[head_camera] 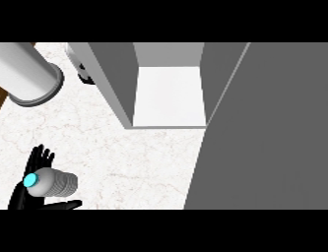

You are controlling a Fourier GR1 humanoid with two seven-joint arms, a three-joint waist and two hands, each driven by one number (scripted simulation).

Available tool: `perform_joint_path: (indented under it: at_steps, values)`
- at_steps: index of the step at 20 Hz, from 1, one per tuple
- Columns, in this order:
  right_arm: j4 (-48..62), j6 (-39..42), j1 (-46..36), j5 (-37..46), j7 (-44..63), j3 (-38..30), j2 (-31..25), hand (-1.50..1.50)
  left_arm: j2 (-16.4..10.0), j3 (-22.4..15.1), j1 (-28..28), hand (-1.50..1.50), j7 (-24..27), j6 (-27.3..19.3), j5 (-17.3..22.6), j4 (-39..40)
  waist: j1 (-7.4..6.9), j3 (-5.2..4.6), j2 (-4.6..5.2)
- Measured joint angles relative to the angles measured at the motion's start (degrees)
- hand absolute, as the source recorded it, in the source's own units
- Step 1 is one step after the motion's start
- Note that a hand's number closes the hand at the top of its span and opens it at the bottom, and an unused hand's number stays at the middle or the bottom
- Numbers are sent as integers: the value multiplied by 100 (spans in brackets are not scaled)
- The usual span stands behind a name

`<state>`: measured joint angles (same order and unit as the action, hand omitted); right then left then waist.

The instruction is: Pick up the bottled water, place it into the cabinet and close the cabinet

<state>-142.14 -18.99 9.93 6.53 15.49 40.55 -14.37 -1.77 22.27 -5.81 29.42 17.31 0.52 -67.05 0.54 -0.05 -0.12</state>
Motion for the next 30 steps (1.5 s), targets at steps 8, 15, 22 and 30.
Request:
perform_joint_path:
  at_steps: [8, 15, 22, 30]
  values:
    - [-4, -91, -183, 13, 199, 4, -34, -150, -204, 99, 276, -150, 729, -77, -35, 1053, -8, -1, 2]
    - [-35, -143, -125, 3, 124, 7, -187, -150, -340, 116, 435, -150, 1214, 211, 130, 1648, -8, 0, 0]
    - [-20, -270, -244, 15, 211, 107, -170, -150, -483, 129, 690, 150, 1454, 430, 348, 2212, -9, -1, 1]
    - [0, -334, -198, 0, 132, 94, -263, -150, -414, 30, 757, 150, 1388, 525, 642, 2239, -17, 1, -2]
